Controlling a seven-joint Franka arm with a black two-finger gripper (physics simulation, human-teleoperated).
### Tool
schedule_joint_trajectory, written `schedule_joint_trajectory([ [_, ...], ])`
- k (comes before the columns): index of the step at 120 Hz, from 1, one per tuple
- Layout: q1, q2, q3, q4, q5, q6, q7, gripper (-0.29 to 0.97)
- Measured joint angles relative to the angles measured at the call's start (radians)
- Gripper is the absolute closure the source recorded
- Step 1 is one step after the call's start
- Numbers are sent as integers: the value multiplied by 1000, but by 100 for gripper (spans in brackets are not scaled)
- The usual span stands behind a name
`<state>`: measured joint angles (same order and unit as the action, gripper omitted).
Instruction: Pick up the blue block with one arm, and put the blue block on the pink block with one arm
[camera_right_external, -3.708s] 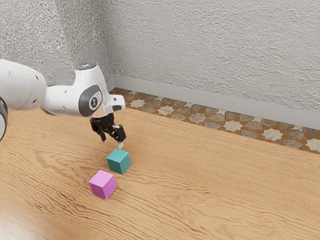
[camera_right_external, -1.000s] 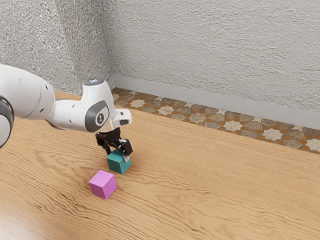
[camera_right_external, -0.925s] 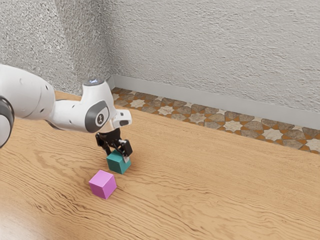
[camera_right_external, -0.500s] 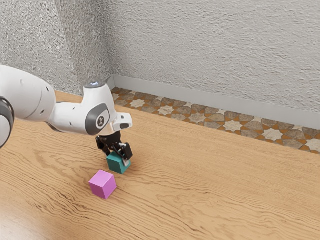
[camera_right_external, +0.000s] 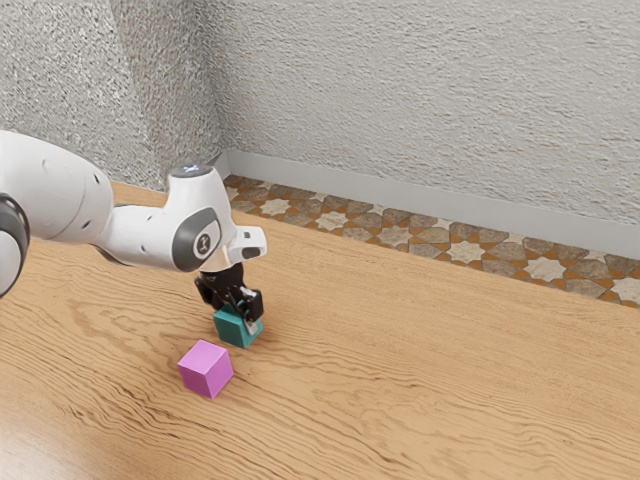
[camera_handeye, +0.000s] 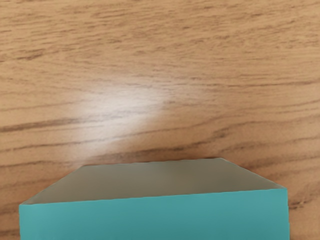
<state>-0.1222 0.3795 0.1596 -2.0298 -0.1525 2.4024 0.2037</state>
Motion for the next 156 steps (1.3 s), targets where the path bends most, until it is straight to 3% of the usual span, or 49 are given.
schedule_joint_trajectory([
  [24,1,-32,2,-11,12,5,-20,36],
  [74,-43,-339,14,-264,32,20,-67,36],
  [116,-53,-437,13,-386,118,31,-120,37],
  [156,-73,-485,19,-440,153,32,-151,37],
])
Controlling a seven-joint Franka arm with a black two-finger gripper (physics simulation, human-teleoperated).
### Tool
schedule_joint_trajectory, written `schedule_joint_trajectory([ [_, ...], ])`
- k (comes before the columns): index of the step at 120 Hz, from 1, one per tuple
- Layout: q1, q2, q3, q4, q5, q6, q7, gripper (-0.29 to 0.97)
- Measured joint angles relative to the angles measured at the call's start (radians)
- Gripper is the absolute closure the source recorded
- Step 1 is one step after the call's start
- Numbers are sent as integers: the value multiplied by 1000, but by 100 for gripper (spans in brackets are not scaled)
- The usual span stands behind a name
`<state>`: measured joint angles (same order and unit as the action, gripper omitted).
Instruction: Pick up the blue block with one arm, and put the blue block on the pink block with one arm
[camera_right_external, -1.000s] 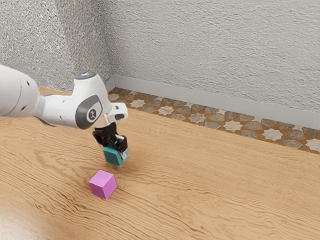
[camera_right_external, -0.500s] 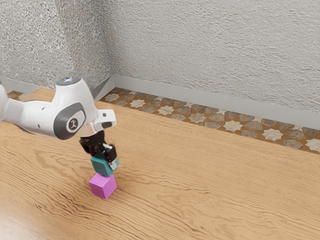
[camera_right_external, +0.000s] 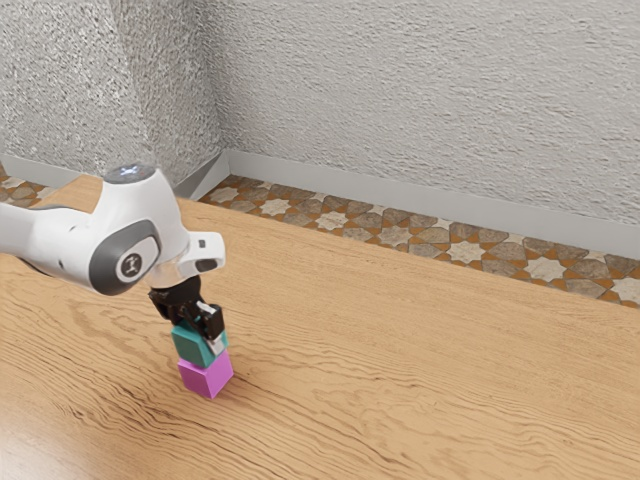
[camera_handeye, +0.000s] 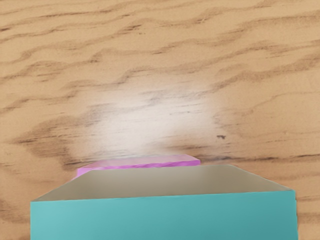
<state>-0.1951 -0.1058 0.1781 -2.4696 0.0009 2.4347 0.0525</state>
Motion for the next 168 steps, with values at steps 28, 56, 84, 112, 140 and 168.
schedule_joint_trajectory([
  [28,1,-6,1,-15,10,1,-16,37],
  [56,1,-6,1,-20,12,4,-29,37],
  [84,1,1,1,-18,11,36,-41,37],
  [112,4,2,1,-20,11,47,-52,37],
  [140,3,2,0,-29,10,50,-64,37],
  [168,4,-1,1,-33,-5,48,-57,23],
])
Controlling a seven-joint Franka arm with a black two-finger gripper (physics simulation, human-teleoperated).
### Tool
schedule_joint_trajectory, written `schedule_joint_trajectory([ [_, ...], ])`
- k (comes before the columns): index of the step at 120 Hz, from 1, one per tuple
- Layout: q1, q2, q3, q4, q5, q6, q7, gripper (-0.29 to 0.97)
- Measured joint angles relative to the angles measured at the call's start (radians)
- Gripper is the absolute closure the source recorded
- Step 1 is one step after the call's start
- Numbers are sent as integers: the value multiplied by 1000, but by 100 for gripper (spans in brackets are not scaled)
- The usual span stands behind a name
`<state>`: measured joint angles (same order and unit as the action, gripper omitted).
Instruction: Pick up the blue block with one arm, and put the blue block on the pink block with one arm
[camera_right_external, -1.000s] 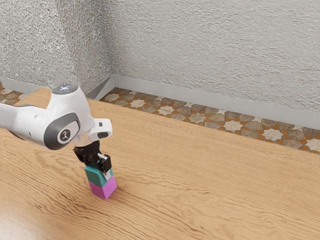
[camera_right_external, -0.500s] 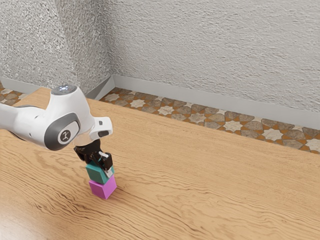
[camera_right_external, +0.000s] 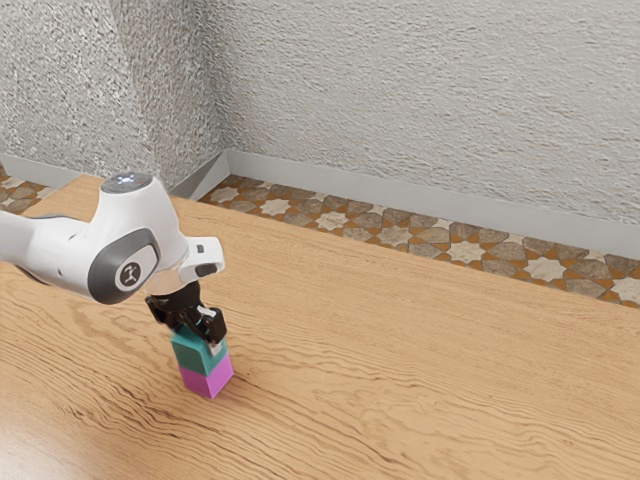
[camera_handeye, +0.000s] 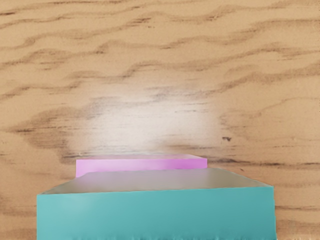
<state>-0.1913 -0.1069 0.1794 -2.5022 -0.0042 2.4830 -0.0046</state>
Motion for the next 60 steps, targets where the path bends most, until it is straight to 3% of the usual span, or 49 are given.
schedule_joint_trajectory([
  [30,0,-21,0,0,-10,-3,22,9],
  [60,2,-223,2,81,13,-131,35,4],
])
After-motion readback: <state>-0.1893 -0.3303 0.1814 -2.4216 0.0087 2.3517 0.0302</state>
